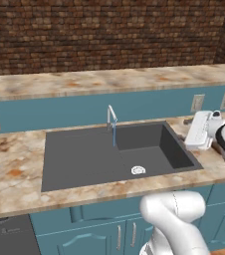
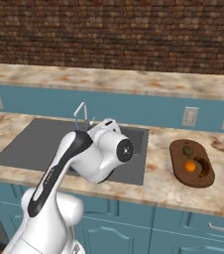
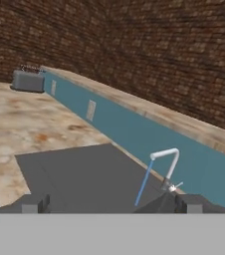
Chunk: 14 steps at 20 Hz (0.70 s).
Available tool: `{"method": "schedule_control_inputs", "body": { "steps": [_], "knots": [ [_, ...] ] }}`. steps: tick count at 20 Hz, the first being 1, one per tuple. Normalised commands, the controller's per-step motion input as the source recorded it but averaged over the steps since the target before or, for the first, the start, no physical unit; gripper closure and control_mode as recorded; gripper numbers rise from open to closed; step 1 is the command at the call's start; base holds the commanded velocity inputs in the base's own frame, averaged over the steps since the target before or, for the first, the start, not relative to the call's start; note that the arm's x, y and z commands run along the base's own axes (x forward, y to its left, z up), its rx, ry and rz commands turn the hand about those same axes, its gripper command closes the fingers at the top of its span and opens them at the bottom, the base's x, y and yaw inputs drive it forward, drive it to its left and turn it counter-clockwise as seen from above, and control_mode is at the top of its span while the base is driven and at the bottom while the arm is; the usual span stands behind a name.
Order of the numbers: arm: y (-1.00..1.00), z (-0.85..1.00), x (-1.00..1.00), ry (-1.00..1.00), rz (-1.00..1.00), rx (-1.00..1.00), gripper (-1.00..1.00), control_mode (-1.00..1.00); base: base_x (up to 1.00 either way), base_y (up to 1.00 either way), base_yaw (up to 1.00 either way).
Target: Pick the tangerine, banana, kiwi from the sink and place them on the cutting board to airdry. Then turn off the sink faucet.
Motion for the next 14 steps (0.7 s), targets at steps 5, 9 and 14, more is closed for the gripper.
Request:
{"method": "schedule_control_inputs", "body": {
  "steps": [5,9,14],
  "knots": [
    [0.15,-0.17,0.48,0.04,-0.06,0.04,-1.00,-1.00,0.00,0.00,0.00],
    [0.03,-0.44,0.40,0.07,0.00,0.04,-1.00,-1.00,0.00,0.00,0.00],
    [0.04,-0.23,0.38,0.03,0.01,0.04,-1.00,-1.00,0.00,0.00,0.00]
  ]
}}
